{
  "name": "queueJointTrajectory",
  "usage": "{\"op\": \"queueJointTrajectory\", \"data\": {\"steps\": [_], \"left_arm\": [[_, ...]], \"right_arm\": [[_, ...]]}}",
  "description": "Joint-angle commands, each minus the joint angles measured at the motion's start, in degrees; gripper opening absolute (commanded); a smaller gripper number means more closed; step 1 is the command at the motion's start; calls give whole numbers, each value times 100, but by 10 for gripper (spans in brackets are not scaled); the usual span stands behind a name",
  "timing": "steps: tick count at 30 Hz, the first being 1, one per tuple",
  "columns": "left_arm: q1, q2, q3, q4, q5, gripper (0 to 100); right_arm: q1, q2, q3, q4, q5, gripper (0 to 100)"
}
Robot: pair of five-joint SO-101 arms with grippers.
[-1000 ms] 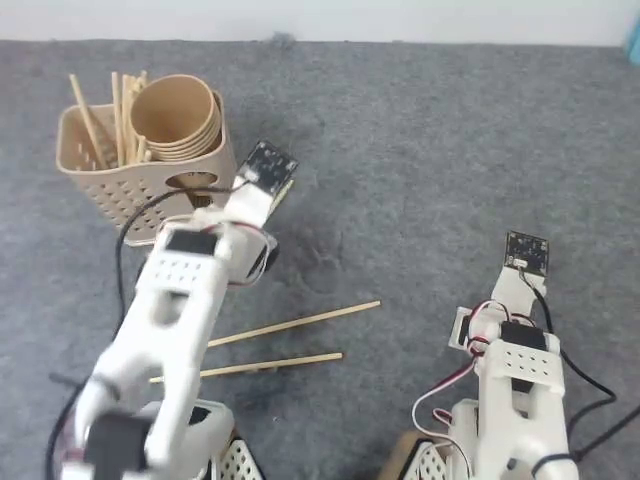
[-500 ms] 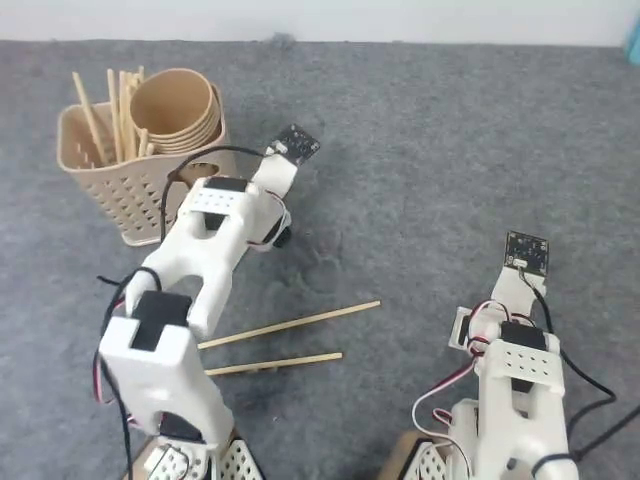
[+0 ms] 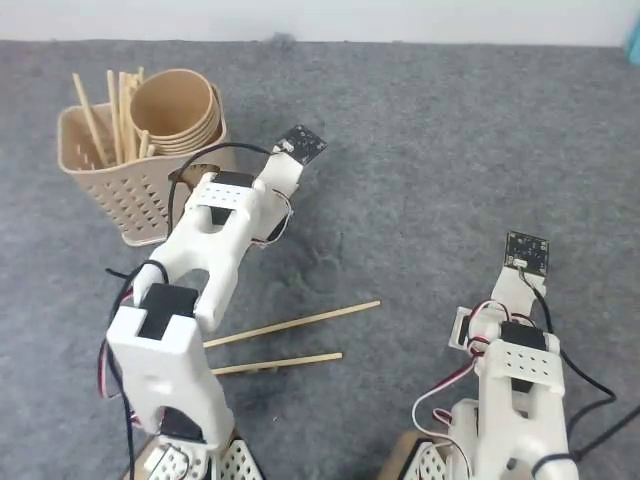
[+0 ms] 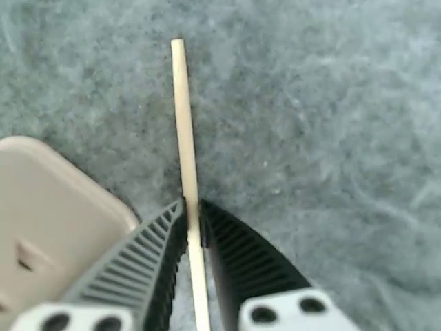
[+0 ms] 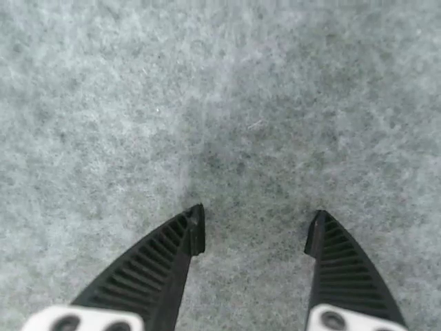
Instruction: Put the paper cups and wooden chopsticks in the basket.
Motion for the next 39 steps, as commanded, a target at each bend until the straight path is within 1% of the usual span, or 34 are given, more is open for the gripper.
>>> {"op": "queueJointTrajectory", "data": {"steps": [1,5,7,11,12,14,19,23,25,27,29,32,34,36,39], "left_arm": [[26,-747,171,457,-35,13],[536,-2119,620,1371,-35,13],[870,-2980,989,1574,-35,13],[1284,-4862,1719,1530,-35,13],[1301,-5301,1851,1424,-18,13],[1240,-6163,2035,1134,237,13],[360,-7982,2299,79,932,13],[-308,-9064,2580,-862,1310,13],[-738,-9459,2730,-1468,1582,13],[-1240,-9670,2905,-2242,2013,13],[-1785,-9679,3081,-3077,2576,13],[-2593,-9459,3407,-4422,3684,13],[-2910,-9169,3565,-5240,4299,13],[-3015,-8756,3574,-5846,4536,13],[-3042,-8000,3380,-6180,4536,13]], "right_arm": [[13,-127,-62,-92,35,251],[13,-127,-62,-101,35,251],[13,-127,-62,-101,35,251],[13,-127,-62,-101,35,251],[13,-127,-62,-101,35,251],[13,-127,-62,-101,35,251],[13,-127,-62,-101,35,251],[13,-127,-62,-101,35,251],[13,-127,-62,-101,35,251],[13,-127,-62,-101,35,251],[13,-127,-62,-101,35,251],[13,-127,-62,-101,35,251],[13,-127,-62,-101,35,251],[13,-127,-53,-101,35,251],[13,-127,-53,-101,35,251]]}}
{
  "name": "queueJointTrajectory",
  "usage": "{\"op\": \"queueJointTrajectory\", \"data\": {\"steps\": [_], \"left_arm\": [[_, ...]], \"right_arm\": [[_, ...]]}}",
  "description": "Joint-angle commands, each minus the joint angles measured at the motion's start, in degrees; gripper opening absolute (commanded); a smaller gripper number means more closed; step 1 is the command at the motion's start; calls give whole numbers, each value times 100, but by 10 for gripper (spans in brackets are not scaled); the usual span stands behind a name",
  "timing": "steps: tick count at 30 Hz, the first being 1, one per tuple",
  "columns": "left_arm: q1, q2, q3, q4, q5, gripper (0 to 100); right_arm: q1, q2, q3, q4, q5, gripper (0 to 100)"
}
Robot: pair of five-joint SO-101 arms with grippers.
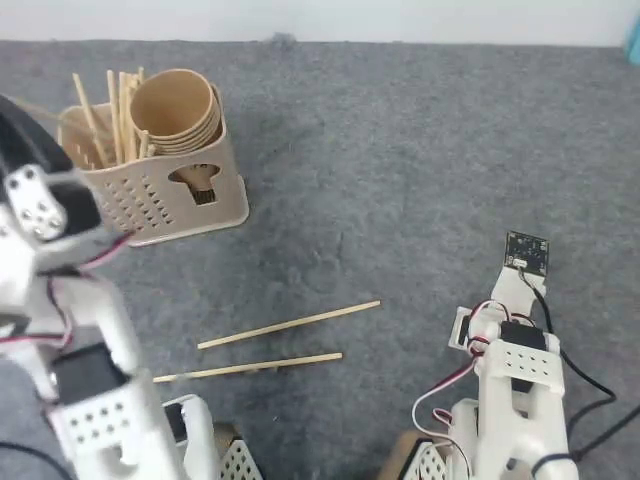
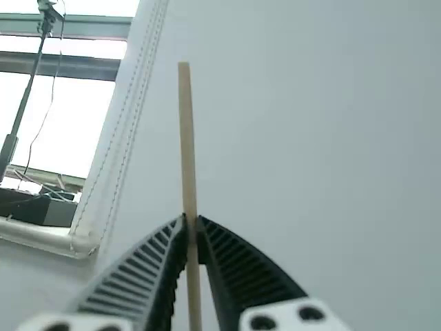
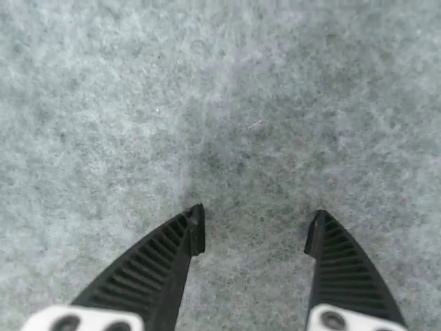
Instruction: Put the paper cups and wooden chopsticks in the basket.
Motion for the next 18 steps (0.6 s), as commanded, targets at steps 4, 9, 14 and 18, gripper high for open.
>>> {"op": "queueJointTrajectory", "data": {"steps": [4,9,14,18], "left_arm": [[-123,2031,-620,-756,193,13],[-132,3349,-998,-756,193,13],[-448,3763,-1015,-747,-18,15],[-536,3622,-901,-712,-633,17]], "right_arm": [[13,-127,-53,-101,35,251],[13,-127,-53,-101,35,251],[13,-127,-53,-101,35,251],[13,-127,-62,-101,35,251]]}}
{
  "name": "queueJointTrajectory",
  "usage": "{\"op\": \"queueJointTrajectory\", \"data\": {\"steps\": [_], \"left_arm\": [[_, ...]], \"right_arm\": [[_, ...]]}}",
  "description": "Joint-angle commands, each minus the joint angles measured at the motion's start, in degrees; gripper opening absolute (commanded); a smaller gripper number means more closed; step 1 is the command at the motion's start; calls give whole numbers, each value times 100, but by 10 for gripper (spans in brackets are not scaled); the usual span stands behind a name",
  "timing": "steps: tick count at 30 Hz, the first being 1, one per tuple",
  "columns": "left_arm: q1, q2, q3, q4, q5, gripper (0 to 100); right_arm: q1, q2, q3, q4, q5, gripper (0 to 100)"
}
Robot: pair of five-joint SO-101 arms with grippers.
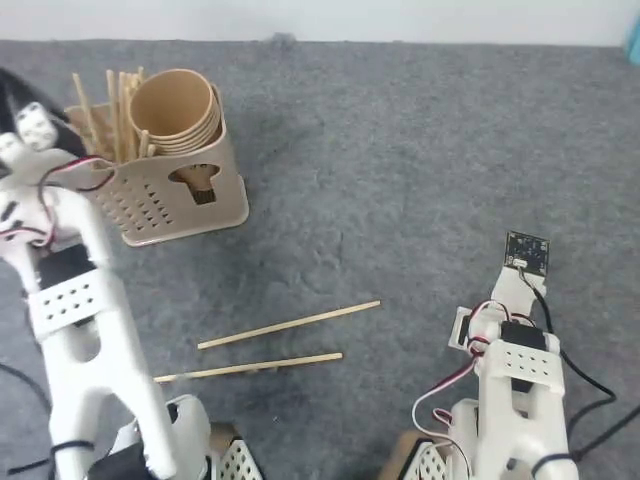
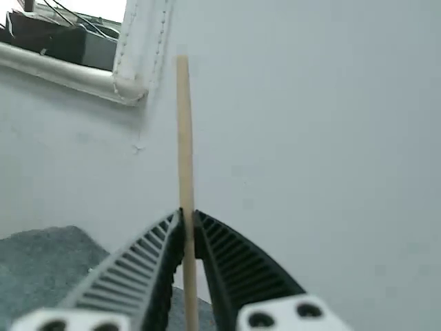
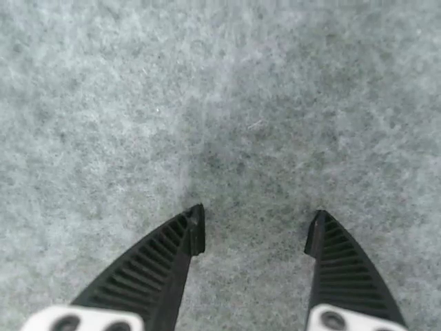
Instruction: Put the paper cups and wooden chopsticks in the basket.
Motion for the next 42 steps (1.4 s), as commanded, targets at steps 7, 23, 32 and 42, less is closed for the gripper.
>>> {"op": "queueJointTrajectory", "data": {"steps": [7,23,32,42], "left_arm": [[-44,-976,637,-79,-1029,210],[580,-4369,-884,5389,-1081,202],[2840,-4123,-954,8554,-2769,202],[4264,-2180,629,9204,-3903,200]], "right_arm": [[13,-127,-62,-101,35,251],[13,-127,-53,-101,35,251],[13,-127,-44,-101,35,251],[13,-127,-35,-101,35,251]]}}
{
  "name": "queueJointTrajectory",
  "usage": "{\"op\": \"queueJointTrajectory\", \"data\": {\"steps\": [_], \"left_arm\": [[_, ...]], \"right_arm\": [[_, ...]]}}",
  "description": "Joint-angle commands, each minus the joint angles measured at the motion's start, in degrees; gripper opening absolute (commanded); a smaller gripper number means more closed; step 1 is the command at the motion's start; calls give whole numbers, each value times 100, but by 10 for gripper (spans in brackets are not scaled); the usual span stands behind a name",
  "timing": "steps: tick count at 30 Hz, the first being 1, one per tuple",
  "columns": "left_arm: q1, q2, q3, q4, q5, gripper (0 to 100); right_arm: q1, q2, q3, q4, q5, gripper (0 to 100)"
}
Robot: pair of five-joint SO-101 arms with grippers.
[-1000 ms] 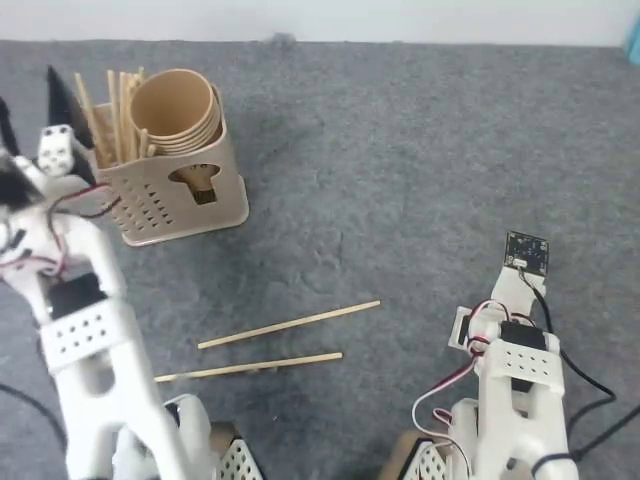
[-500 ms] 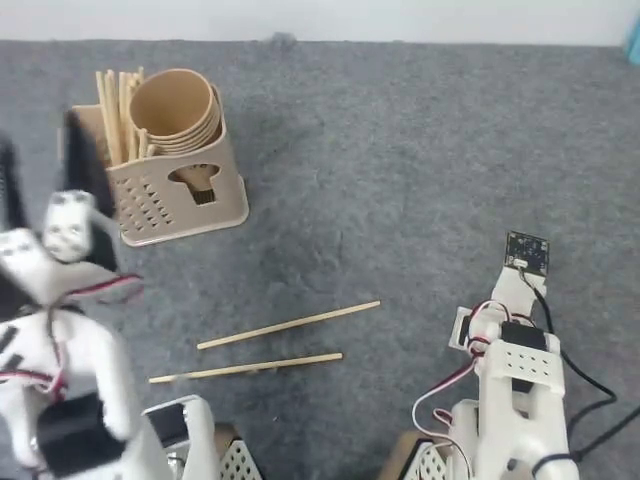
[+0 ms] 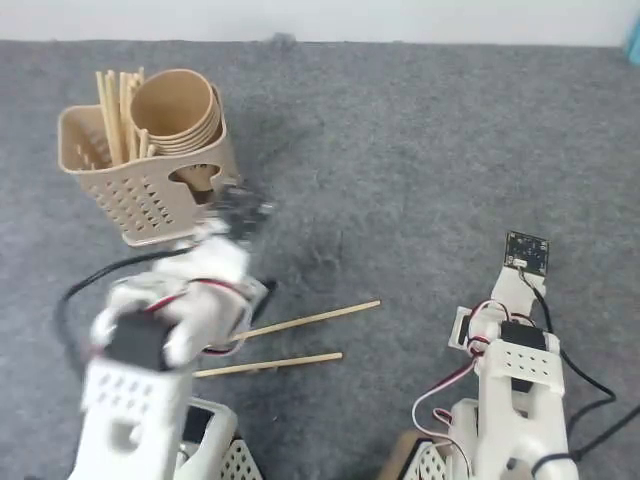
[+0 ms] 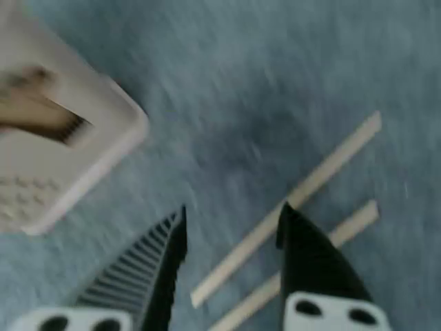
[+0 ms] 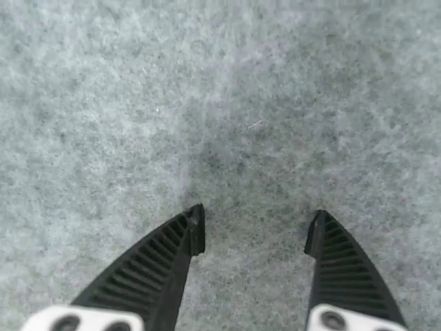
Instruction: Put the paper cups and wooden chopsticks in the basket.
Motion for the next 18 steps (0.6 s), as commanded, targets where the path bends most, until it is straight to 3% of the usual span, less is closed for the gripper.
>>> {"op": "queueJointTrajectory", "data": {"steps": [1,4,11,14,18], "left_arm": [[580,967,602,-62,-730,199],[782,1591,1015,-677,-888,199],[835,2796,1842,-3033,-1090,199],[1064,3244,1824,-3086,-1389,199],[1064,3807,1393,-3112,-967,199]], "right_arm": [[13,-127,-35,-101,35,251],[13,-127,-35,-101,35,251],[13,-127,-26,-101,35,251],[13,-127,-26,-101,35,251],[13,-127,-26,-101,35,251]]}}
